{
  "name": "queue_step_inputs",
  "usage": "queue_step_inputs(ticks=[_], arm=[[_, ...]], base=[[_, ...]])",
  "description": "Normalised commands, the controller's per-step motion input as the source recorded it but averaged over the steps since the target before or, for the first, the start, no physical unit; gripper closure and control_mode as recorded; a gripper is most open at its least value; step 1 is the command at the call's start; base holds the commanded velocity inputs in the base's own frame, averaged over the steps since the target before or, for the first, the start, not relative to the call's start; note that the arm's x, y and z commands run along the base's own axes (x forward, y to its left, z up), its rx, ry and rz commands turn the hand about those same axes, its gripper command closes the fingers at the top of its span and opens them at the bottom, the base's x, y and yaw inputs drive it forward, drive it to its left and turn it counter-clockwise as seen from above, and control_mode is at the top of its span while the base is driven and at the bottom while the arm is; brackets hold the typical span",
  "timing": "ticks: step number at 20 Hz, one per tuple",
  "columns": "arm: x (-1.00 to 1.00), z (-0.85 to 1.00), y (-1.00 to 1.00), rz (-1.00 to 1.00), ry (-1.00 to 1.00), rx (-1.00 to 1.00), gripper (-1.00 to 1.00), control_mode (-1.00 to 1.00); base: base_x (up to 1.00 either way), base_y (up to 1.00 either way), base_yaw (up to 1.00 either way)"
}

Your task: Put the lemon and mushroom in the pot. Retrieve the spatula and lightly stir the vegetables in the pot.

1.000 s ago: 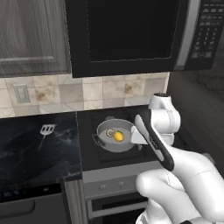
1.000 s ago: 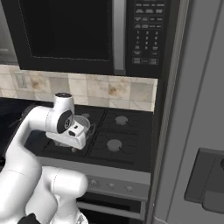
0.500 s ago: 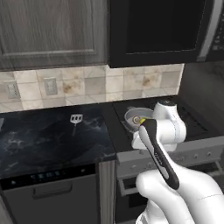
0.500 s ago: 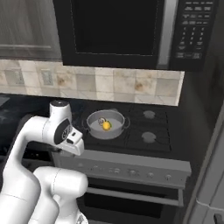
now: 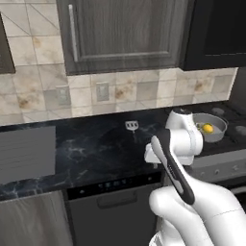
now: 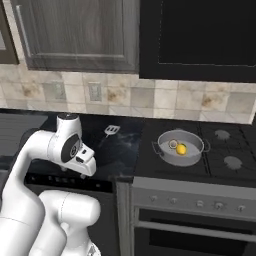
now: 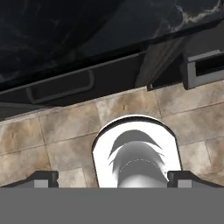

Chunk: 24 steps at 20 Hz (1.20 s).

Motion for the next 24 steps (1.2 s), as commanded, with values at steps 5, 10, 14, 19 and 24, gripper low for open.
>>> queue_step_inputs(ticks=[5,10,14,19,24], arm=[[0.0,0.0,0.0,0.0,0.0,0.0,-1.0,1.0],[0.0,0.0,0.0,0.0,0.0,0.0,-1.0,1.0],[0.0,0.0,0.0,0.0,0.0,0.0,-1.0,1.0],[0.0,0.0,0.0,0.0,0.0,0.0,-1.0,1.0],[0.0,0.0,0.0,0.0,0.0,0.0,-1.0,1.0]], base=[[0.59,0.33,-0.01],[0.79,-0.27,-0.01],[0.56,-0.04,-0.01],[0.04,0.0,0.0],[0.48,0.06,0.0]])
